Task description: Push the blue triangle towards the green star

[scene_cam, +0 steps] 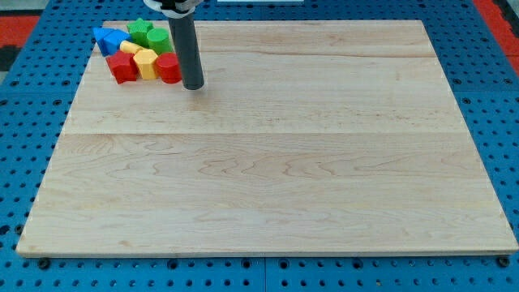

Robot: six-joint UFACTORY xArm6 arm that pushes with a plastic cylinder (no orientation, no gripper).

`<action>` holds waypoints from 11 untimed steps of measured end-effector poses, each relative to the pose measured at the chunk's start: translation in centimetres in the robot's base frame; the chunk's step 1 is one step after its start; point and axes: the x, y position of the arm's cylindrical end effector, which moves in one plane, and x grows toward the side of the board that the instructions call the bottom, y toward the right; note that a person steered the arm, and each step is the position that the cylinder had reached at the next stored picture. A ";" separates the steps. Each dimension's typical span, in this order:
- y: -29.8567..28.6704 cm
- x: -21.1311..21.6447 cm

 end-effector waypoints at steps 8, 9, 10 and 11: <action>-19.8 0.3; -19.9 0.3; -19.9 -0.1; -18.6 -7.3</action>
